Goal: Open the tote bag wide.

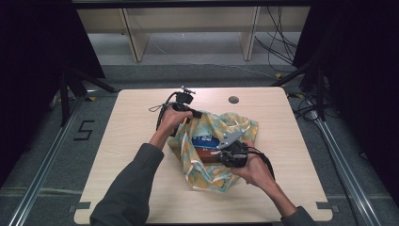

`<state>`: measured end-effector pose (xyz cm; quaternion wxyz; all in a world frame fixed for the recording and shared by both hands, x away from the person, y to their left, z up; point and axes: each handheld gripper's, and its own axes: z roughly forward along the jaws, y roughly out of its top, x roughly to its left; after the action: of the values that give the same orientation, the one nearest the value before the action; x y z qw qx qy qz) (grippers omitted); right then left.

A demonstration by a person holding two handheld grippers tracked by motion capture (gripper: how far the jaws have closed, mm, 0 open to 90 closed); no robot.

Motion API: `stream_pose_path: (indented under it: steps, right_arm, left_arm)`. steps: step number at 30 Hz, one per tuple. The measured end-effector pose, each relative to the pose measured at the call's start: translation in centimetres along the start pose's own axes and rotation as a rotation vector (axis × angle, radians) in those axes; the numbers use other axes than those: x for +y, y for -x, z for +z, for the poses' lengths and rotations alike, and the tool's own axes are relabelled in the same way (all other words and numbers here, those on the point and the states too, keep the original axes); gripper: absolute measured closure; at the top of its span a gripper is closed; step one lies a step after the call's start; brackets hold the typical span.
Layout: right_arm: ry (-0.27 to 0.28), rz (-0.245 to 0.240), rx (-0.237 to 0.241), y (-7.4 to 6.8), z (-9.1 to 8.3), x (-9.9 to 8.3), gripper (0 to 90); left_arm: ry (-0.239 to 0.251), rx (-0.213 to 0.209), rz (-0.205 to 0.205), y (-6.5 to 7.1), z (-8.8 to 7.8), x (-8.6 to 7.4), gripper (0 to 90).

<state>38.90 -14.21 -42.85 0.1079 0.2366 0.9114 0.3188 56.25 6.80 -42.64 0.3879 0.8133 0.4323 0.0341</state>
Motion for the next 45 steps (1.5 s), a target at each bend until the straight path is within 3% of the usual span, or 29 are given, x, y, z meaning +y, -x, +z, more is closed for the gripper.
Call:
stream_pose_path:
  steps: [2, 4, 5, 6, 7, 9, 12, 14, 16, 17, 18, 20, 23, 24, 27, 28, 31, 33, 36, 38, 41, 43, 45]
  right_arm:
    - [-0.060, -0.017, -0.020, 0.6, 0.5, -1.2, 90.0]
    - [-0.117, 0.004, -0.003, 0.1, 0.6, -2.6, 90.0]
    - [-0.142, -0.015, 0.013, 0.2, 0.6, -3.4, 90.0]
    - [-0.168, 0.018, 0.007, 0.0, 0.5, -4.2, 90.0]
    - [-0.195, 0.042, -0.001, 0.0, 0.4, -5.2, 90.0]
    - [-0.207, 0.030, 0.007, 0.4, 0.4, -6.5, 90.0]
    - [-0.227, 0.079, 0.008, 0.5, 0.2, -7.9, 90.0]
    - [-0.192, 0.086, 0.016, 0.5, -0.4, -7.7, 90.0]
    - [-0.077, 0.064, 0.019, 0.5, -2.0, -6.3, 90.0]
    - [-0.019, 0.068, -0.003, 0.4, -3.0, -5.2, 90.0]
    - [0.013, 0.022, -0.027, 0.7, -3.4, -4.6, 90.0]
    - [0.046, 0.021, -0.038, 1.1, -3.8, -3.4, 90.0]
    - [0.064, 0.035, -0.053, 1.8, -3.4, -1.8, 90.0]
    - [0.055, 0.035, -0.038, 1.9, -2.8, -1.4, 90.0]
    - [0.024, 0.015, -0.009, 2.0, -1.0, -0.6, 90.0]
    - [-0.002, 0.035, -0.003, 1.8, -0.4, -0.5, 90.0]
    - [-0.025, 0.011, -0.011, 1.7, 0.8, -0.3, 90.0]
    - [-0.043, 0.009, -0.040, 1.8, 1.3, -0.1, 90.0]
    - [-0.056, -0.007, -0.100, 2.3, 1.7, 0.1, 90.0]
    - [-0.074, 0.000, -0.158, 3.0, 1.7, 0.1, 90.0]
    - [-0.093, 0.040, -0.215, 4.8, 1.3, 0.3, 90.0]
    - [-0.085, 0.054, -0.268, 6.3, 1.0, 0.3, 90.0]
    - [-0.084, 0.094, -0.278, 7.5, 1.0, 0.3, 90.0]
  left_arm:
    - [-0.002, -0.008, 0.003, -0.2, -0.3, 0.0, 86.4]
    - [-0.002, -0.011, 0.009, -0.4, -0.5, 0.0, 86.4]
    - [0.010, -0.016, -0.007, -0.4, -0.5, 0.0, 86.5]
    - [0.003, -0.022, 0.006, -0.6, -0.6, 0.0, 86.6]
    - [0.021, -0.022, -0.018, -0.5, -0.5, 0.0, 86.6]
    - [0.012, -0.021, -0.007, -0.7, -0.6, 0.0, 86.4]
    - [0.017, -0.016, -0.006, -0.5, -0.4, -0.3, 85.5]
    - [0.016, -0.019, 0.015, -0.2, -0.6, -0.3, 81.4]
    - [0.015, 0.011, 0.075, 0.6, -1.6, -0.4, 73.1]
    - [0.019, 0.032, 0.086, 1.0, -2.0, -0.4, 65.1]
    - [0.020, 0.054, 0.104, 1.3, -2.5, -0.4, 59.6]
    - [0.039, 0.068, 0.131, 2.1, -3.6, -0.5, 53.8]
    - [0.075, 0.054, 0.142, 3.3, -5.9, -1.2, 46.7]
    - [0.086, 0.058, 0.169, 3.8, -6.7, -1.7, 45.5]
    - [0.105, 0.054, 0.235, 5.1, -8.3, -3.3, 46.0]
    - [0.120, 0.050, 0.239, 5.5, -8.7, -3.7, 46.3]
    - [0.151, 0.004, 0.273, 6.9, -9.3, -5.0, 51.6]
    - [0.112, -0.052, 0.298, 8.0, -8.2, -6.0, 55.0]
    - [-0.042, -0.077, 0.374, 8.5, -5.8, -7.7, 58.2]
    - [-0.119, -0.107, 0.382, 8.7, -4.8, -9.0, 62.6]
    - [-0.214, -0.115, 0.435, 9.0, -4.9, -11.8, 64.9]
    - [-0.248, -0.114, 0.437, 9.2, -5.2, -13.5, 65.8]
    - [-0.279, -0.122, 0.454, 9.4, -5.5, -15.2, 66.8]
